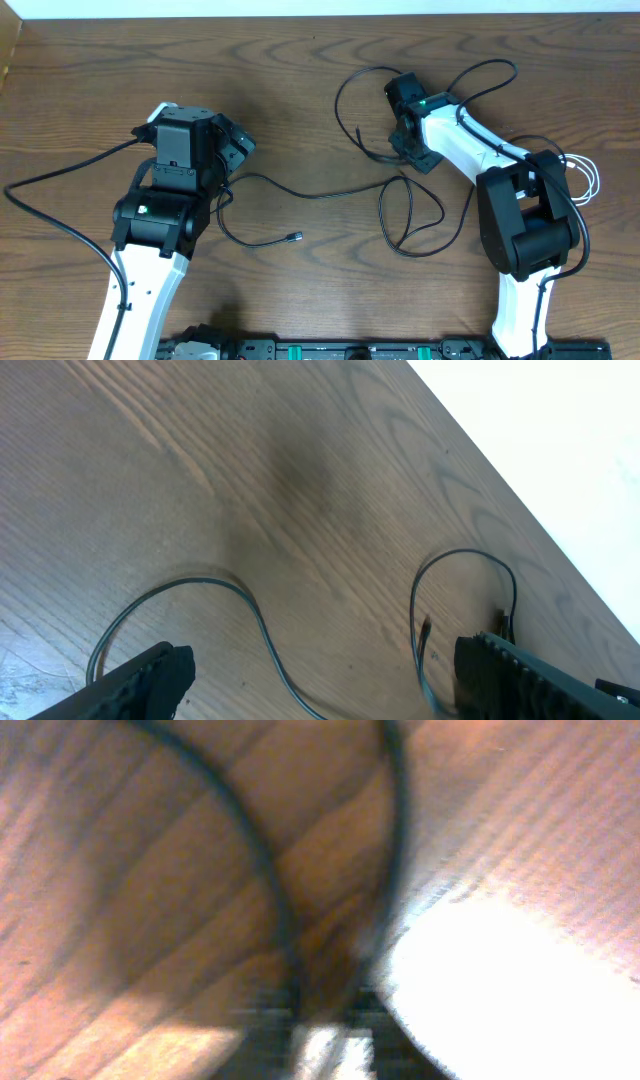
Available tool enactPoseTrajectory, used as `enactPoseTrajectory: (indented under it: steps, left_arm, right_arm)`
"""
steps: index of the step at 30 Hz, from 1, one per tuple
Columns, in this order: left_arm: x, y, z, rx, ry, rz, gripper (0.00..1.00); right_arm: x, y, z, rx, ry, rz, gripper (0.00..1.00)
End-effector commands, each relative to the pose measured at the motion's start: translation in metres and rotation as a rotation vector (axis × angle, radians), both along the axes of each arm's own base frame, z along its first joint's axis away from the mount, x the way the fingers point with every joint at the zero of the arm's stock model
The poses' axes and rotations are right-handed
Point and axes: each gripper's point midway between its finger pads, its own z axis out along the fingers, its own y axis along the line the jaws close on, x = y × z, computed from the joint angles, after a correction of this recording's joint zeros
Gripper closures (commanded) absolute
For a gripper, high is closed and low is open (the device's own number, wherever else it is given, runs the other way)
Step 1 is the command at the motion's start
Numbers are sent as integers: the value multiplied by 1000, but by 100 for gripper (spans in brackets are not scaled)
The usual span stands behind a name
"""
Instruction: Untangle cables
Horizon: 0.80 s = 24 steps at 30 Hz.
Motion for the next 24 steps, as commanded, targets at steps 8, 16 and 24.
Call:
enactPoseTrajectory:
  steps: [8,16,24]
  left_arm:
    - [2,2,4,9,-9,3,10]
    - [2,2,4,9,-9,3,10]
    - [2,2,4,9,-9,3,10]
  right_arm:
    - [56,-23,33,-2,-101,253,99]
    - [121,-113,119,-61,-289,205,99]
    - [113,-241,136,-129,-285,41,99]
